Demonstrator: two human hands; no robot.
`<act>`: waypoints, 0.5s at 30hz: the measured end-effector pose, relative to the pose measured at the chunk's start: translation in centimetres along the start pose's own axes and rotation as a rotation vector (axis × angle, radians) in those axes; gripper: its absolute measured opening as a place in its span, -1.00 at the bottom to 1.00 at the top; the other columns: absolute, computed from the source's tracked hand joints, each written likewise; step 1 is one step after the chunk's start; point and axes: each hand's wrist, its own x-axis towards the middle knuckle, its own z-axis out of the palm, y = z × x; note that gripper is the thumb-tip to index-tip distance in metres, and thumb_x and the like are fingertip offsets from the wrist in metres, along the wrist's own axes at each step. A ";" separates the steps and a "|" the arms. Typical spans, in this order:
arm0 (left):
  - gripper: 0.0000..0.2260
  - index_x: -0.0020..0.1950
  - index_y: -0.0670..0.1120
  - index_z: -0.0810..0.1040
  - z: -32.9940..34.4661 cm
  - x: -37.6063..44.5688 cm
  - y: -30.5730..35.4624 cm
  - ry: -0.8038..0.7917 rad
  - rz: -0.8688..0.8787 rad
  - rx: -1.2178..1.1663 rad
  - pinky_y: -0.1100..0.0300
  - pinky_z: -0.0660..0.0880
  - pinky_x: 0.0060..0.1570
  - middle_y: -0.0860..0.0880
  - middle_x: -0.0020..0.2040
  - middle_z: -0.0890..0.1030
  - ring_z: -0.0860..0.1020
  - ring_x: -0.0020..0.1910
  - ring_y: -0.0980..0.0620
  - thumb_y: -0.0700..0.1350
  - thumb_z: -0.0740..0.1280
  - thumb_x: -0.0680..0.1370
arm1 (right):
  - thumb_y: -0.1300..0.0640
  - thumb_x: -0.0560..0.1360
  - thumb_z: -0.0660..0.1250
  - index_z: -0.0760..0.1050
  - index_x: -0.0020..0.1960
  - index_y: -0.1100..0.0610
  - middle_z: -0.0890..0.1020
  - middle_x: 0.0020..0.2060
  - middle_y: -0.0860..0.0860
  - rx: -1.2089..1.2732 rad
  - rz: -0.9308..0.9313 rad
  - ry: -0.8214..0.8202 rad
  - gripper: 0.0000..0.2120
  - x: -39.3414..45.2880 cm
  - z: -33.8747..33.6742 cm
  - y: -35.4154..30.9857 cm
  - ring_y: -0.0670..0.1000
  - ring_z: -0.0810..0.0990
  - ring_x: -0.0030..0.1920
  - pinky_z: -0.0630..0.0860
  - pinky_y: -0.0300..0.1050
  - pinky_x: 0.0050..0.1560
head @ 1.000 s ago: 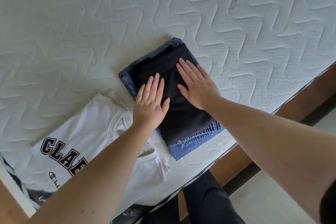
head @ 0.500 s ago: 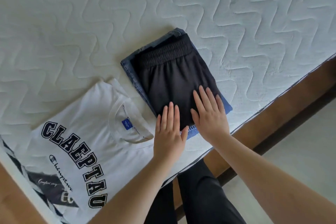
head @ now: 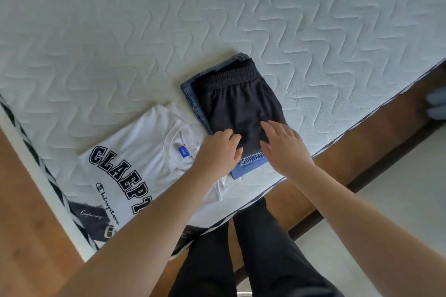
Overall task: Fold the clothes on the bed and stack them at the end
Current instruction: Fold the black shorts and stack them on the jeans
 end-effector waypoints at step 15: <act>-0.50 0.45 -0.07 0.44 -11.4 -22.2 6.1 0.442 -0.138 0.188 -0.13 0.23 0.42 -0.16 0.40 0.46 0.37 0.43 -0.21 0.17 0.16 0.61 | 0.01 0.57 0.18 0.57 0.18 0.19 0.60 0.16 0.14 -0.156 -0.290 0.456 -0.66 -18.2 -8.8 -7.1 0.19 0.56 0.20 0.45 0.11 0.23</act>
